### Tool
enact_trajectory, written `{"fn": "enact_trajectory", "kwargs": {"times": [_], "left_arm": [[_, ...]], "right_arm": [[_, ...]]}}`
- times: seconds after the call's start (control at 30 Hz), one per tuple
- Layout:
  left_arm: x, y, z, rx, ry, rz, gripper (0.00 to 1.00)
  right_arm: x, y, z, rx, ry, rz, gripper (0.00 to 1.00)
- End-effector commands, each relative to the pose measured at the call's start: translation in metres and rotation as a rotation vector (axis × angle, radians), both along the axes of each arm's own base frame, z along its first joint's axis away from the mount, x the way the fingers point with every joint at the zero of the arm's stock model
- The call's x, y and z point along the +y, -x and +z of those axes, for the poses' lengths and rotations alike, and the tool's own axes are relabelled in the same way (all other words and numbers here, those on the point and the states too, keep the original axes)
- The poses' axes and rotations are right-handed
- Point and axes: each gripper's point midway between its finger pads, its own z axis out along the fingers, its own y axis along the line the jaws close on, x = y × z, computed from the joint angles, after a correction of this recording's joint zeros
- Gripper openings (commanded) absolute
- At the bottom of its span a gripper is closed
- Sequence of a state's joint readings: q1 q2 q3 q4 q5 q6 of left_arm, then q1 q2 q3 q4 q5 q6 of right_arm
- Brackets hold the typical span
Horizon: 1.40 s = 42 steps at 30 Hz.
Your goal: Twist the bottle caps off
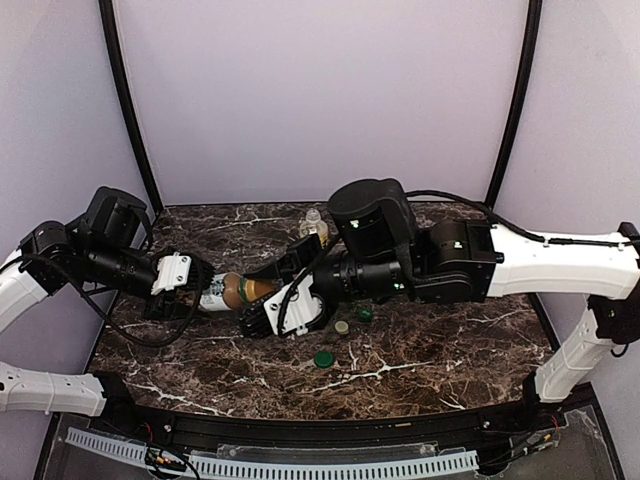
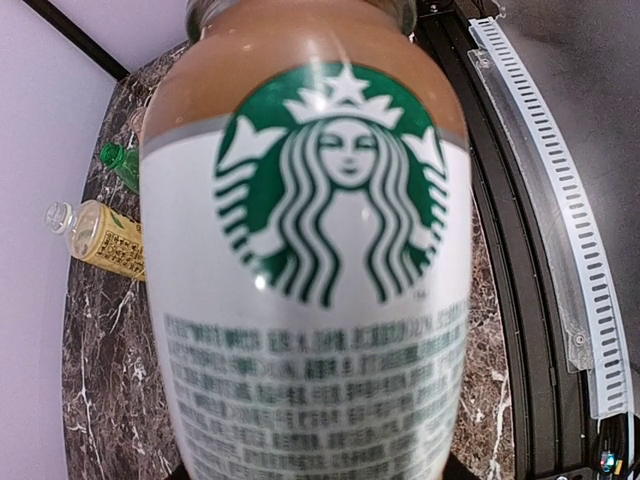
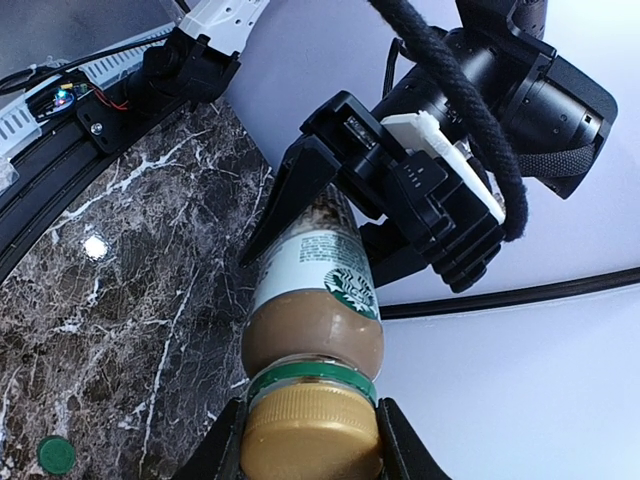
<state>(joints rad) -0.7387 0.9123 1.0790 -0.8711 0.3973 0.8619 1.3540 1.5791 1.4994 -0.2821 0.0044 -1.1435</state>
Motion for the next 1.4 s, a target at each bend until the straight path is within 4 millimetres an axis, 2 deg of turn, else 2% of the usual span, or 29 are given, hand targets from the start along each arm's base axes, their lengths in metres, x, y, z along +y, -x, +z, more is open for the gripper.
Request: {"fn": "enact_trajectory", "kwargs": {"times": [0.0, 0.17, 0.4, 0.47, 0.5, 0.57, 0.6, 0.63, 0.67, 0.73, 0.8, 0.9, 1.0, 1.13, 1.3, 1.37], "left_arm": [[-0.014, 0.013, 0.014, -0.007, 0.077, -0.098, 0.11], [-0.01, 0.011, 0.007, -0.031, 0.059, -0.079, 0.09], [-0.01, 0.005, 0.009, -0.058, 0.068, -0.055, 0.06], [-0.01, -0.001, 0.011, -0.059, 0.083, -0.011, 0.06], [-0.011, -0.008, 0.016, -0.078, 0.107, 0.013, 0.06], [-0.011, -0.023, 0.026, -0.103, 0.154, 0.096, 0.06], [-0.008, -0.031, 0.027, -0.1, 0.169, 0.156, 0.06], [-0.008, -0.042, 0.037, -0.13, 0.207, 0.199, 0.07], [-0.004, -0.051, 0.04, -0.128, 0.226, 0.262, 0.07], [0.002, -0.067, 0.053, -0.149, 0.287, 0.359, 0.08], [0.008, -0.079, 0.066, -0.156, 0.346, 0.43, 0.08], [0.013, -0.082, 0.068, -0.137, 0.374, 0.466, 0.09], [0.013, -0.08, 0.064, -0.112, 0.385, 0.463, 0.1], [0.013, -0.08, 0.063, -0.109, 0.393, 0.462, 0.11], [0.013, -0.078, 0.066, -0.108, 0.397, 0.459, 0.11], [0.013, -0.077, 0.066, -0.106, 0.397, 0.455, 0.11]], "right_arm": [[0.002, 0.0, 0.04, -0.021, -0.165, -0.007, 0.0], [-0.035, 0.004, 0.076, 0.11, -0.292, 0.006, 0.0], [-0.065, -0.005, 0.083, 0.233, -0.368, -0.072, 0.0], [-0.077, -0.024, 0.093, 0.335, -0.433, -0.149, 0.0], [-0.087, -0.05, 0.099, 0.428, -0.492, -0.27, 0.0], [-0.116, -0.113, 0.098, 0.67, -0.598, -0.572, 0.0], [-0.136, -0.145, 0.082, 0.865, -0.652, -0.783, 0.0], [-0.153, -0.17, 0.058, 0.98, -0.659, -0.973, 0.0], [-0.173, -0.184, 0.027, 1.089, -0.627, -1.159, 0.0], [-0.2, -0.185, -0.028, 1.197, -0.499, -1.424, 0.0], [-0.226, -0.172, -0.082, 1.206, -0.342, -1.639, 0.0], [-0.248, -0.151, -0.14, 1.238, -0.202, -1.8, 0.0], [-0.255, -0.133, -0.186, 1.303, -0.106, -1.874, 0.0], [-0.246, -0.12, -0.239, 1.381, 0.016, -1.88, 0.0], [-0.239, -0.117, -0.283, 1.378, 0.145, -1.917, 0.0], [-0.236, -0.118, -0.293, 1.378, 0.171, -1.916, 0.0]]}}
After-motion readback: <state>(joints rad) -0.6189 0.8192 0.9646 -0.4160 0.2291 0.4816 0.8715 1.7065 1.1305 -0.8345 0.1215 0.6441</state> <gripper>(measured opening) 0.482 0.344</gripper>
